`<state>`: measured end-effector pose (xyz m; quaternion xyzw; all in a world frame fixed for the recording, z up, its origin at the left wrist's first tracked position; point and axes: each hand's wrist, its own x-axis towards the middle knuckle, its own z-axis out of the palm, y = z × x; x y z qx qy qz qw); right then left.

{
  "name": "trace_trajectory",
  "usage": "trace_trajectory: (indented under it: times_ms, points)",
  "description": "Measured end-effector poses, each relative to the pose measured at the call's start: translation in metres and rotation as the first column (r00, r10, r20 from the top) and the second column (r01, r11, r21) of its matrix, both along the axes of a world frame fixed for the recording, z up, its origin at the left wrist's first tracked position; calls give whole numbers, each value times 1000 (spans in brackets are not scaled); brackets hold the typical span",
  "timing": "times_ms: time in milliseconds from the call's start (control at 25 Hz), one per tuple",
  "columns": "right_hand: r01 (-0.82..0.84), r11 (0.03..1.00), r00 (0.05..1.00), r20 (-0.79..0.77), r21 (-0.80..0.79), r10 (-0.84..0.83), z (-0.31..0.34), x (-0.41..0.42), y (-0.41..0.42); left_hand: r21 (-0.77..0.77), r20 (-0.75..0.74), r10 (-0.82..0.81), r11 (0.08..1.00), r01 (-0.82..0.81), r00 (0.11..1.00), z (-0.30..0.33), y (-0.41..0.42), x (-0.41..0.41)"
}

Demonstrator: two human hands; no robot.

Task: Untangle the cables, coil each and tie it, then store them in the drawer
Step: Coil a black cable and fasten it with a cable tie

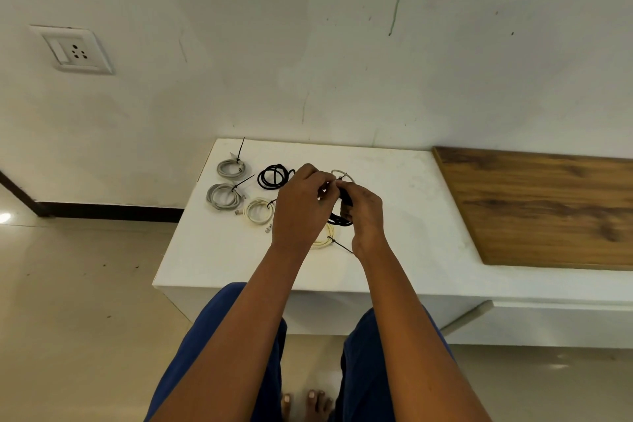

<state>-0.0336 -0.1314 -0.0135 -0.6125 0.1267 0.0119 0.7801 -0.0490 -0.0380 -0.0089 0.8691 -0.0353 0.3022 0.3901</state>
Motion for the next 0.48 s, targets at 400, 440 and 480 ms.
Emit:
trace_trajectory:
  times_ms: [400,440,480]
  points:
    - [-17,1000,1000,13,-24,17,-2,1,0,-7,-17,64,998,-64,998,2,-1,-1]
    - [-15,1000,1000,14,-24,15,-2,1,0,-10,-20,65,998,-65,998,2,-1,-2]
    - [-13,1000,1000,14,-23,14,-3,1,0,-9,-22,60,998,-60,998,2,-1,-2]
